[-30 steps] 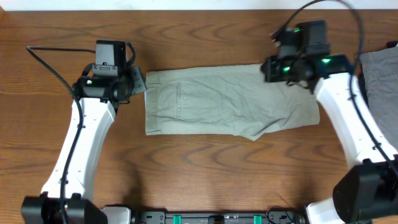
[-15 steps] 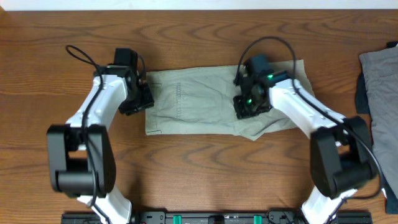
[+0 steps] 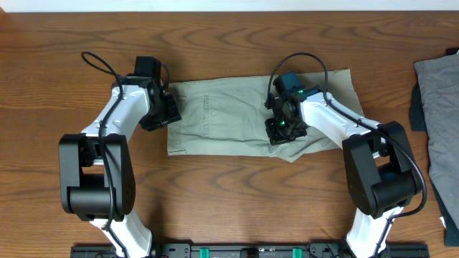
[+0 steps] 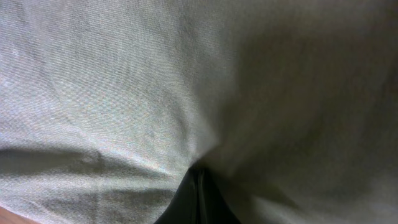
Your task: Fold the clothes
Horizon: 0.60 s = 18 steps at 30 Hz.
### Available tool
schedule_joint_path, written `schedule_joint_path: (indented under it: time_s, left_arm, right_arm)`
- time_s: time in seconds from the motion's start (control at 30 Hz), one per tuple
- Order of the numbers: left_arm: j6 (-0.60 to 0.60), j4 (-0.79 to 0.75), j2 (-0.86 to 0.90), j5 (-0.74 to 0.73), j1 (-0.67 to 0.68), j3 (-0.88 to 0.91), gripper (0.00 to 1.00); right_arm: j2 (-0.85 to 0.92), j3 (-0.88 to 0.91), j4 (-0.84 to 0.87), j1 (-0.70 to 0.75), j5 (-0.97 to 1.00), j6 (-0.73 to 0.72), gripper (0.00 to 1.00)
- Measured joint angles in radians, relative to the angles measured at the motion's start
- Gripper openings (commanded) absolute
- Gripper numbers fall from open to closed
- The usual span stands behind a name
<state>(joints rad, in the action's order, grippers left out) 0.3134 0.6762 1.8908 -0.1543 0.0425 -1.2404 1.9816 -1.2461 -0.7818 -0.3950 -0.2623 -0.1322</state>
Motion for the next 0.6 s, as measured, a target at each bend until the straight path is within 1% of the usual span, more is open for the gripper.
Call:
schedule_joint_path:
  time_s: [0.17,0.4,0.6]
  left_arm:
    - [0.000,-0.050,0.005,0.000,0.000,0.039,0.57]
    - [0.000,-0.057,0.037,0.000,0.001,0.041,0.56]
    - [0.000,-0.056,0.044,0.008,0.019,0.039,0.56]
  right_arm:
    - [0.000,0.000,0.000,-0.001,0.000,0.000,0.01]
    - [0.000,0.000,0.000,-0.001,0.000,0.000,0.02]
    - [0.001,0.000,0.000,-0.001,-0.002,0.000,0.04]
